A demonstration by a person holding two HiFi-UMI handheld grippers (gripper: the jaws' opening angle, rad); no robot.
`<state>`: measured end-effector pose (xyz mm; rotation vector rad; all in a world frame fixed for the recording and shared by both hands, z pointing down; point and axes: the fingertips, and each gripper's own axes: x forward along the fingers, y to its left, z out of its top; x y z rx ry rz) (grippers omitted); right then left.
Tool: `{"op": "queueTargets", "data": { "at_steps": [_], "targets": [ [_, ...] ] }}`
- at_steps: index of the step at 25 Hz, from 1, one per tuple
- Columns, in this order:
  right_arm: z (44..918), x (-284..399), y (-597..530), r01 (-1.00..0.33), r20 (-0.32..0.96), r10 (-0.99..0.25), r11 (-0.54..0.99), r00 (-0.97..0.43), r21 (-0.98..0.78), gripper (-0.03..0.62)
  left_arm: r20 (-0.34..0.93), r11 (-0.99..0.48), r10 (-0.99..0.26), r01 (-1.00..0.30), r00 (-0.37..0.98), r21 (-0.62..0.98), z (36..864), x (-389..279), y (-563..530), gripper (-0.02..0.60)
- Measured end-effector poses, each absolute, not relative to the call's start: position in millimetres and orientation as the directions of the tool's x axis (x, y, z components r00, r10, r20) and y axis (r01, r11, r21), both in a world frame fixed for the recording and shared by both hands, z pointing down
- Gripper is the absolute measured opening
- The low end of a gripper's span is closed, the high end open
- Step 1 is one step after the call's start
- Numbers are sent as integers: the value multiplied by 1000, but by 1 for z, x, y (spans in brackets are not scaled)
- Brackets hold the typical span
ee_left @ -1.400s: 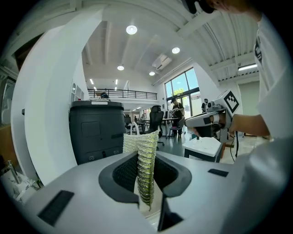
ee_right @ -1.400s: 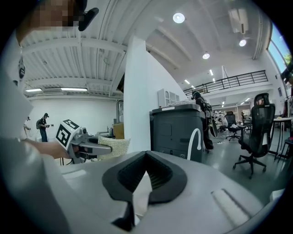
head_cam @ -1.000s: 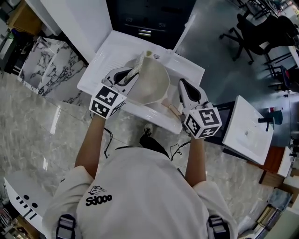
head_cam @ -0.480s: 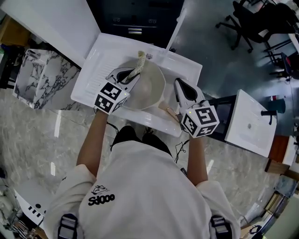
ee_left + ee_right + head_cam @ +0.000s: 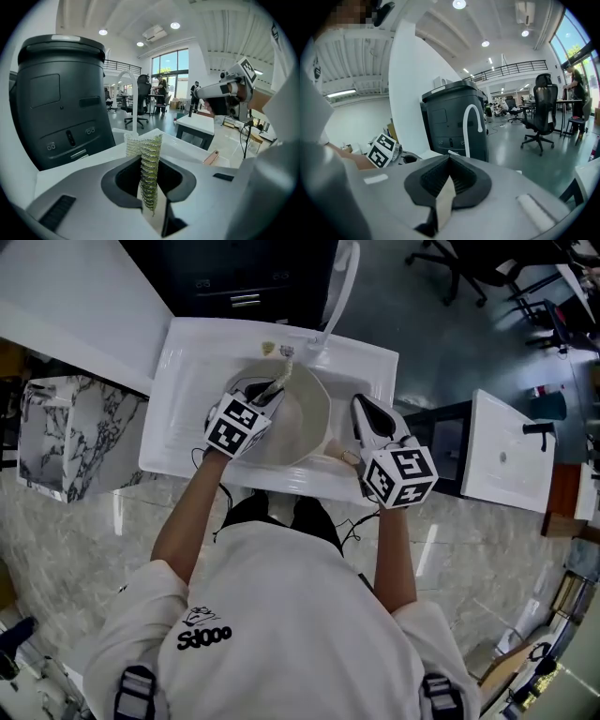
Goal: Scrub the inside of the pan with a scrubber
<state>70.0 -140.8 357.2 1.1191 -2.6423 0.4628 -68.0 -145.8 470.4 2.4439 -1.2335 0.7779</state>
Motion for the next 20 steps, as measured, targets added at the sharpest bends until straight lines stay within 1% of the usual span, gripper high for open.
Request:
{"op": "queueTargets", "data": {
  "at_steps": [6, 13, 20],
  "targets": [
    [368, 71, -138, -766, 365, -681, 617, -634, -180, 9, 640, -639, -576, -768, 509, 36, 506, -65, -160, 69],
    [383, 68, -130, -778, 389, -682, 602, -619, -181, 9, 672, -658, -531, -751, 516, 56, 540, -60, -176, 69],
    [398, 60, -121, -792, 412, -686, 582, -599, -184, 9, 718, -710, -453, -701, 528, 67, 576, -43, -180, 71]
  ]
}}
